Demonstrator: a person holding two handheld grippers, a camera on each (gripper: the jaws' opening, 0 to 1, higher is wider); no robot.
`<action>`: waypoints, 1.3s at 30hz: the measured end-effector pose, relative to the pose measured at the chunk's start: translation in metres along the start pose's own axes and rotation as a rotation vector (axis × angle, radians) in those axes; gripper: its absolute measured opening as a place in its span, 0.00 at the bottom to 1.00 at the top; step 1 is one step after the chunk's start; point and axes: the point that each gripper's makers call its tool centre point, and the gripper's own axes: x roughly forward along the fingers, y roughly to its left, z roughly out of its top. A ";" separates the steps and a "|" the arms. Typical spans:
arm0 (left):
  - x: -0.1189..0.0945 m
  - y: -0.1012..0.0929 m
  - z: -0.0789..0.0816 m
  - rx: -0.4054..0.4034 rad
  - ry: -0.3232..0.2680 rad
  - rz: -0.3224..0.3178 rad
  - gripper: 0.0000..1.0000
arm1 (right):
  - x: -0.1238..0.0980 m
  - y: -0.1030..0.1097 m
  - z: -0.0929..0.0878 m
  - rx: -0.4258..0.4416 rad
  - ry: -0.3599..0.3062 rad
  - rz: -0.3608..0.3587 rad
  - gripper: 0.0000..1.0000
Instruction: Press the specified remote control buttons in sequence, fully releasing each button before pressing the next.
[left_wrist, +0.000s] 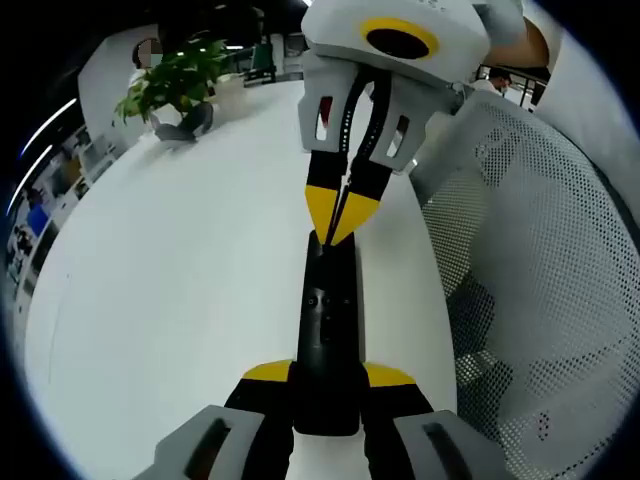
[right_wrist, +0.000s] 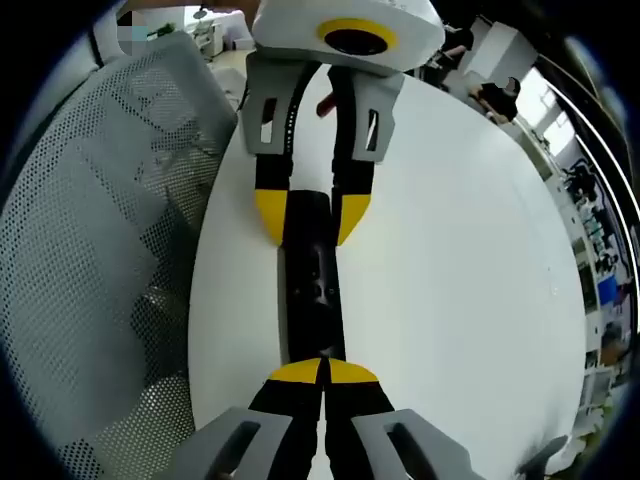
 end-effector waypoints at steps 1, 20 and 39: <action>0.000 0.000 0.000 0.000 0.001 0.000 0.24 | 0.000 0.000 0.000 0.011 -0.004 -0.002 0.00; 0.001 -0.004 0.003 -0.006 -0.012 0.018 0.24 | -0.009 0.007 0.008 0.373 -0.298 0.018 0.00; 0.001 -0.012 0.002 0.029 -0.022 -0.012 0.24 | 0.001 0.022 0.014 0.068 -0.138 0.032 0.00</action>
